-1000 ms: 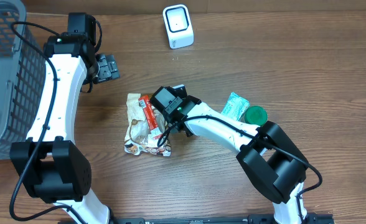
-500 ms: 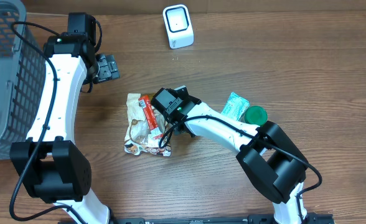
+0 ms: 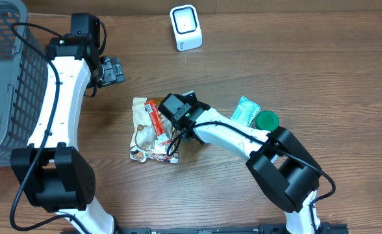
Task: Scan the item barcode
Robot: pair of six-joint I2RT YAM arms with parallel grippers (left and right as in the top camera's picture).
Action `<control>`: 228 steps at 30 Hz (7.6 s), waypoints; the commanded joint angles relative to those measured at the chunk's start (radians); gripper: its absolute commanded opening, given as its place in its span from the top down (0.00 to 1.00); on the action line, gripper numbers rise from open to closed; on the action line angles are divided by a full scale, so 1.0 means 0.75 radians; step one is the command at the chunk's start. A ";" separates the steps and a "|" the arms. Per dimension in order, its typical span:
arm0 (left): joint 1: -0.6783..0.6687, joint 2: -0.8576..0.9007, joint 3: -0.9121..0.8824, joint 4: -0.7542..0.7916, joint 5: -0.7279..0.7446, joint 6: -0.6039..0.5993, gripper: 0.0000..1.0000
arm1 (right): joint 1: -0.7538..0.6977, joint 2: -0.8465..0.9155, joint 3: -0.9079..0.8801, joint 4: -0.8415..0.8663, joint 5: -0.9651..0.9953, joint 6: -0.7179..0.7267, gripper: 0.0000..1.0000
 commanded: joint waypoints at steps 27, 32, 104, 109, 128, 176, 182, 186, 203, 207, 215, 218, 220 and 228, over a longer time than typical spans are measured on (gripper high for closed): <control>-0.005 -0.023 0.021 -0.003 -0.013 0.030 0.00 | -0.601 -0.175 -0.312 0.720 -1.652 0.322 0.96; -0.005 -0.023 0.021 -0.003 -0.013 0.030 0.00 | -0.598 -0.175 -0.568 1.226 -1.653 0.475 0.96; -0.005 -0.023 0.021 -0.003 -0.013 0.030 0.00 | -0.560 -0.494 -0.522 0.818 -1.049 0.429 0.51; -0.005 -0.023 0.021 -0.003 -0.013 0.030 0.00 | -0.524 -0.500 -0.316 0.482 -0.930 0.314 0.54; -0.005 -0.023 0.021 -0.003 -0.013 0.030 0.00 | -0.498 -0.485 0.075 -0.290 -0.510 0.337 0.51; -0.005 -0.023 0.021 -0.003 -0.013 0.030 0.00 | 0.001 -0.041 0.074 0.301 -0.082 0.472 0.63; -0.005 -0.023 0.021 -0.003 -0.013 0.030 0.00 | 0.009 0.018 0.074 0.309 -0.063 0.472 0.62; -0.005 -0.023 0.021 -0.003 -0.013 0.030 0.00 | 0.009 0.034 0.074 0.308 -0.063 0.472 0.63; -0.005 -0.023 0.021 -0.003 -0.013 0.030 0.00 | 0.007 0.037 0.073 0.277 -0.070 0.473 0.74; -0.005 -0.023 0.021 -0.003 -0.013 0.030 0.00 | 0.007 0.037 0.068 0.269 -0.069 0.472 0.72; -0.005 -0.023 0.021 -0.003 -0.013 0.030 0.01 | -0.018 0.018 0.068 0.185 -0.064 0.461 0.72; -0.005 -0.023 0.021 -0.003 -0.013 0.030 0.00 | -0.049 -0.013 0.068 0.124 -0.069 0.416 0.72; -0.005 -0.023 0.021 -0.003 -0.013 0.030 0.00 | -0.066 -0.033 0.068 0.088 -0.069 0.385 0.72; -0.005 -0.023 0.021 -0.003 -0.013 0.030 0.00 | -0.070 -0.084 0.069 0.087 -0.094 0.296 0.71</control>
